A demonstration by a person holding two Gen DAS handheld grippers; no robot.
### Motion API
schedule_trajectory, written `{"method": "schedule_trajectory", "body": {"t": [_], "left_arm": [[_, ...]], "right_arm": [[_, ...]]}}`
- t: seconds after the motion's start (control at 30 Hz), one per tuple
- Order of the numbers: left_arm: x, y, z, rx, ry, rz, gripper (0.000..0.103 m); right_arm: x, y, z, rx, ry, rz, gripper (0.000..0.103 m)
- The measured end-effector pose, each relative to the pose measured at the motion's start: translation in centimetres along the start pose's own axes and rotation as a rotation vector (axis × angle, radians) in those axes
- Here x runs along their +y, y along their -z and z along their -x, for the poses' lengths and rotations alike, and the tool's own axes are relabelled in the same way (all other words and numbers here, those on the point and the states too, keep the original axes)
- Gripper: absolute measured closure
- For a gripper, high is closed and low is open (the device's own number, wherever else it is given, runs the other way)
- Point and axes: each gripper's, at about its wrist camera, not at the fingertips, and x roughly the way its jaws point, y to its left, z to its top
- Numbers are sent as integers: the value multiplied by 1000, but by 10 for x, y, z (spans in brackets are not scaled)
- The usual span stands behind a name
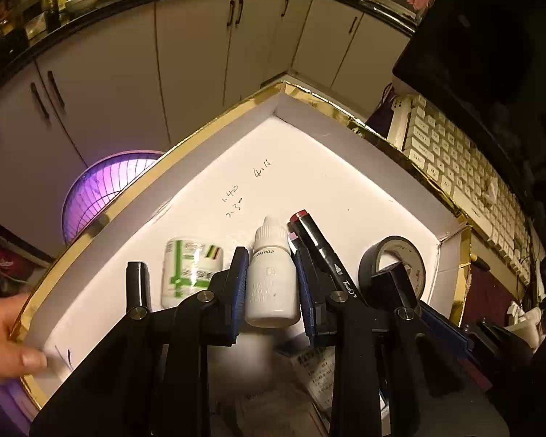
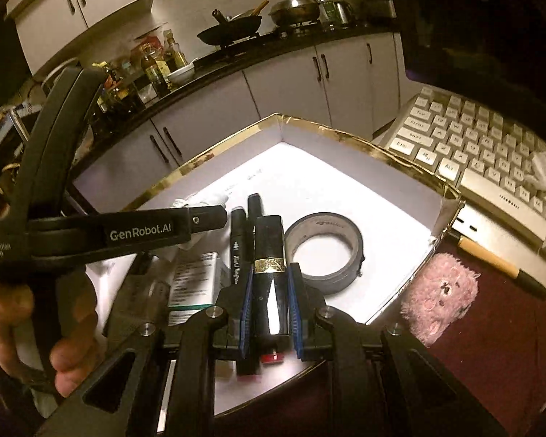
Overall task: Organize objects
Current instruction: 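Carry the dropper bottle and tube over the white tray and open both tools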
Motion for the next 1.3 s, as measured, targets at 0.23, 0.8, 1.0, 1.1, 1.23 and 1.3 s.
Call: {"method": "schedule_trajectory", "body": {"t": [0.23,0.8,1.0,1.1,1.23,1.3], "left_arm": [[3,0,-4,5,11,7,77],[1,12,-3,32,21,57,64],[5,26,35,-117,130,115,51],[7,40,48,-141,182,126,50],[2,50,60,-166,168,143,50],[-5,57,69,-195,175,142,50]], "right_arm": [[-1,3,2,-12,15,11,86],[-1,5,7,-37,5,16,86],[-7,4,10,-27,-112,-27,85],[0,1,14,-13,-147,-1,85],[9,3,30,-4,-178,26,59],[12,11,47,-15,-207,38,48]]}}
